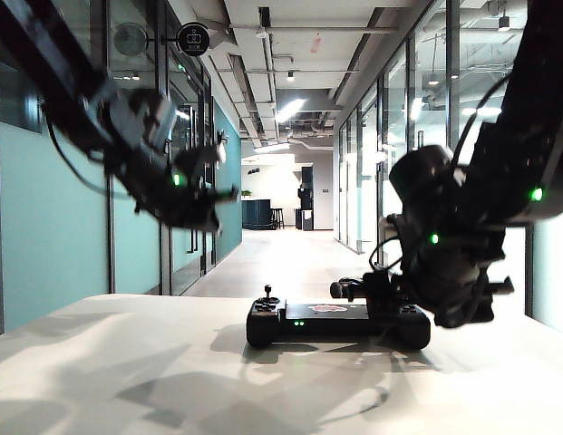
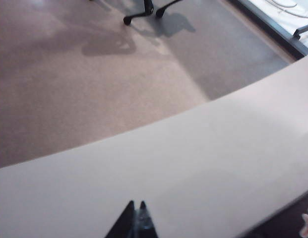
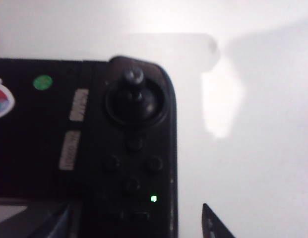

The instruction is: Push the left joystick on the remote control sitting on the white table backward to make the robot dog back up in a straight line until it returns close to you.

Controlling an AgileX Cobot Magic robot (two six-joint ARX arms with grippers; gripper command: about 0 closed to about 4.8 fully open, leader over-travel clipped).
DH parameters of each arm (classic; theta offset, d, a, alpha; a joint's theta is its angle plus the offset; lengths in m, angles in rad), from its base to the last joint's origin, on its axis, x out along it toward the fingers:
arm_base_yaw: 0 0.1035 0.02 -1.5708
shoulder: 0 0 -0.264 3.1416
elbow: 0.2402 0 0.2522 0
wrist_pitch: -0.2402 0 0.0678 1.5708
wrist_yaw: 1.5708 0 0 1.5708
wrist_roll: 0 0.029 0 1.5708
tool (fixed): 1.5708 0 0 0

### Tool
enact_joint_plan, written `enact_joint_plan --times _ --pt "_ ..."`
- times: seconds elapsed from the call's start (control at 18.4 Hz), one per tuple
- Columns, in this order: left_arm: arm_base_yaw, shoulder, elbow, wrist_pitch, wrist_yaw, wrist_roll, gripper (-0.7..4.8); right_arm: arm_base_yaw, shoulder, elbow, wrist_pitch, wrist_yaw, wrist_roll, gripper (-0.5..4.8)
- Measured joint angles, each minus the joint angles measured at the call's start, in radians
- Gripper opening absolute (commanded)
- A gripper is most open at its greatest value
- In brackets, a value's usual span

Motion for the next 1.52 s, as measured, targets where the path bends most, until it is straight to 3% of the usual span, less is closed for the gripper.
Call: enact_joint_plan --times 0.11,0.38,0.43,0.65,1.03,1.52 --pt "-0.001 -0.031 0.0 -0.046 -0.031 0.0 -0.05 0.0 -0.02 0.0 -0.023 0.0 -0.009 3.77" --pt "0.0 -0.104 -0.043 -0.079 -0.08 0.0 -0.05 0.0 -0.116 -0.002 -0.114 -0.018 -0.027 3.64" --pt "0.0 -0.131 -0.066 -0.079 -0.081 -0.003 -0.05 0.0 -0.151 -0.004 -0.138 -0.018 -0.028 3.27" --pt "0.0 -0.238 -0.17 -0.073 -0.091 -0.02 -0.05 0.0 -0.303 -0.08 -0.151 -0.018 -0.029 -0.1" --pt "-0.001 -0.552 -0.474 0.024 -0.125 -0.025 -0.05 0.0 -0.614 -0.128 -0.291 -0.039 -0.108 -0.06" --pt "-0.001 -0.948 -0.784 0.064 -0.174 -0.026 -0.05 0.0 -0.953 -0.314 -0.298 -0.089 -0.143 -0.06"
